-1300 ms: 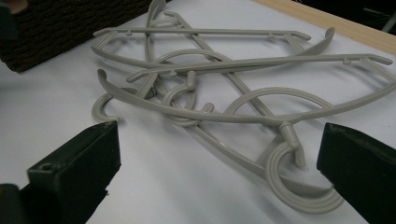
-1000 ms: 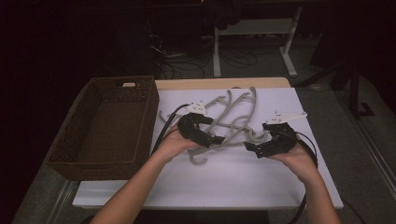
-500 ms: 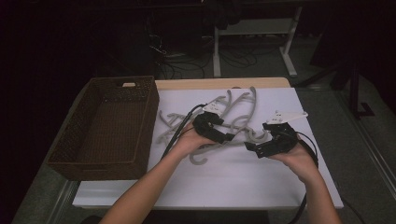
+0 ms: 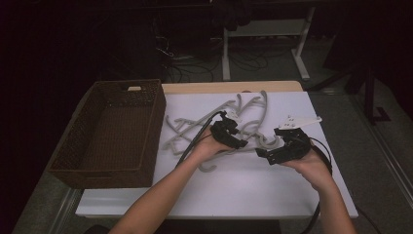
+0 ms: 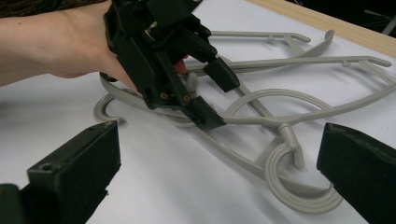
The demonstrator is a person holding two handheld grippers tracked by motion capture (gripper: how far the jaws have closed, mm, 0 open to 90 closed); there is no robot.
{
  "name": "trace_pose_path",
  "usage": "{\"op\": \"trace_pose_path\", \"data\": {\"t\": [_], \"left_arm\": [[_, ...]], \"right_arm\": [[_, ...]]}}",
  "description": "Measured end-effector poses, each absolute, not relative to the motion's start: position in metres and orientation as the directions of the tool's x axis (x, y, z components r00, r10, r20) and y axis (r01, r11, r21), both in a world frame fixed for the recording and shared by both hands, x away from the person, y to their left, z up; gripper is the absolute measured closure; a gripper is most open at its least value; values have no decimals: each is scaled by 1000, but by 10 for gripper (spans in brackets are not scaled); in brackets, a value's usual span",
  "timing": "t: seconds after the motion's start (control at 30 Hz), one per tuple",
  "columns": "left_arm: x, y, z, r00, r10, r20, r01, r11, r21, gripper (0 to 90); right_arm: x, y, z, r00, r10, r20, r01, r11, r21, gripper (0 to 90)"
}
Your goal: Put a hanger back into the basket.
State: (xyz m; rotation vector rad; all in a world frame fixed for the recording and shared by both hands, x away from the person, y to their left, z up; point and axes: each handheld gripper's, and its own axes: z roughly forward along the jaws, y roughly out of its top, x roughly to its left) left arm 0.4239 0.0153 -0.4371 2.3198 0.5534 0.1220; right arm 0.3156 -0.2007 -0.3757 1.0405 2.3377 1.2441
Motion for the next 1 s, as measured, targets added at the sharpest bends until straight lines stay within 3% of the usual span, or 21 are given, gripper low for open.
{"op": "trace_pose_path", "data": {"t": [0.23,0.6,0.93,1.0], "left_arm": [[427,7,-441,899,436,-42,364,-688,628,466],[430,2,-444,899,432,-69,386,-710,589,563],[427,-2,-442,888,453,-81,412,-707,575,700],[427,-3,-440,887,457,-72,411,-708,575,770]], "right_arm": [[315,-201,-375,-696,714,74,458,363,812,0],[315,-201,-375,-697,714,73,458,364,811,0],[315,-201,-375,-697,713,74,458,363,811,0],[315,-202,-375,-698,712,74,458,363,811,0]]}}
